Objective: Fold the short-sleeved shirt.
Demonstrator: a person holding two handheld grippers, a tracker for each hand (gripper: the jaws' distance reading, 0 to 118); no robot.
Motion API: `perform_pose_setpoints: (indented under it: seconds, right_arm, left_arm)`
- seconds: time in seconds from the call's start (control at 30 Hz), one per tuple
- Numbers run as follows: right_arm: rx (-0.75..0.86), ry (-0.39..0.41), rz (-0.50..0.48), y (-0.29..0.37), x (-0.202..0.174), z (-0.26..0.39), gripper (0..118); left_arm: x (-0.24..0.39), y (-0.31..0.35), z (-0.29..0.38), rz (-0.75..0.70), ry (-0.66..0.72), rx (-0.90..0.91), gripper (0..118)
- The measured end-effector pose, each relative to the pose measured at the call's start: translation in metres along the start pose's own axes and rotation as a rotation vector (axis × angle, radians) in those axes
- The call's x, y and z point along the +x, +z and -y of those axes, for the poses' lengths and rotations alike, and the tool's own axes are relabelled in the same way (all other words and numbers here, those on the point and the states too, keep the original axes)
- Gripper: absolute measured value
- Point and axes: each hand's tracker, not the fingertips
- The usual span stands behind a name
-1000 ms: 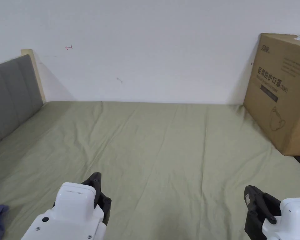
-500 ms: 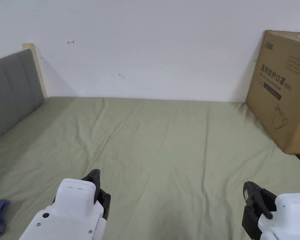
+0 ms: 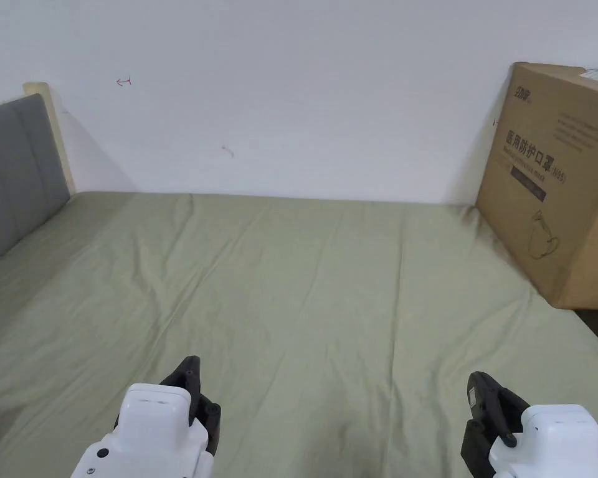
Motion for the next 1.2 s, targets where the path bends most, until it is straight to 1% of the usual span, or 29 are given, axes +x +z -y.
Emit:
perform_pose_setpoints:
  seconds: [0.1, 0.13, 0.17, 0.2, 0.23, 0.27, 0.3, 0.33, 0.4, 0.47, 0.6, 0.8, 0.87, 0.9, 1.03, 1.2]
  right_arm:
    - [0.008, -0.026, 0.014, -0.007, 0.003, 0.004, 1]
    - [0.022, -0.027, 0.023, -0.009, 0.003, 0.007, 10]
    - [0.040, -0.009, 0.040, -0.012, 0.003, 0.012, 34]
    - [0.029, -0.010, 0.049, -0.017, 0.004, 0.013, 74]
    - [0.011, -0.029, 0.047, -0.020, 0.006, 0.009, 96]
    - [0.025, -0.039, 0.053, -0.022, 0.007, 0.008, 102]
    - [0.057, -0.048, 0.062, -0.022, 0.008, 0.010, 102]
    - [0.057, -0.043, 0.070, -0.022, 0.008, 0.013, 102]
    - [0.039, -0.058, 0.060, -0.020, 0.008, 0.013, 103]
    - [0.072, -0.046, 0.044, -0.016, 0.006, 0.016, 102]
    - [0.121, -0.029, 0.041, -0.008, 0.000, 0.019, 102]
    - [0.103, -0.055, 0.074, -0.011, 0.003, 0.018, 103]
    - [0.098, -0.048, 0.137, -0.013, 0.000, 0.018, 103]
    - [0.090, -0.044, 0.153, -0.013, -0.002, 0.017, 103]
    - [0.084, -0.013, 0.127, -0.015, -0.006, 0.017, 103]
    - [0.075, 0.017, 0.139, -0.018, -0.011, 0.018, 103]
  left_arm:
    - [0.003, -0.004, 0.005, -0.021, -0.020, 0.024, 0]
    - [0.003, -0.007, 0.007, -0.023, -0.016, 0.027, 9]
    - [0.003, -0.011, 0.012, -0.020, -0.015, 0.028, 36]
    - [0.004, -0.014, 0.017, -0.027, -0.019, 0.026, 82]
    - [0.004, -0.016, 0.013, -0.020, -0.006, -0.001, 102]
    - [0.002, -0.018, 0.010, -0.003, 0.008, 0.013, 111]
    - [0.004, -0.015, 0.011, -0.004, 0.012, 0.056, 112]
    - [0.007, -0.012, 0.013, -0.029, -0.004, 0.075, 112]
    - [0.009, -0.014, 0.015, -0.020, -0.017, 0.048, 112]
    - [0.013, -0.008, 0.016, -0.019, -0.043, 0.077, 112]
    - [0.013, -0.010, 0.018, -0.020, -0.051, 0.079, 112]
    - [-0.002, -0.017, 0.018, -0.026, 0.033, 0.058, 112]
    - [-0.003, -0.016, 0.019, -0.026, 0.041, 0.062, 112]
    - [-0.003, -0.016, 0.019, -0.026, 0.041, 0.063, 112]
    - [0.002, -0.016, 0.019, -0.023, 0.014, 0.063, 112]
    - [0.010, -0.017, 0.020, -0.022, -0.022, 0.059, 112]
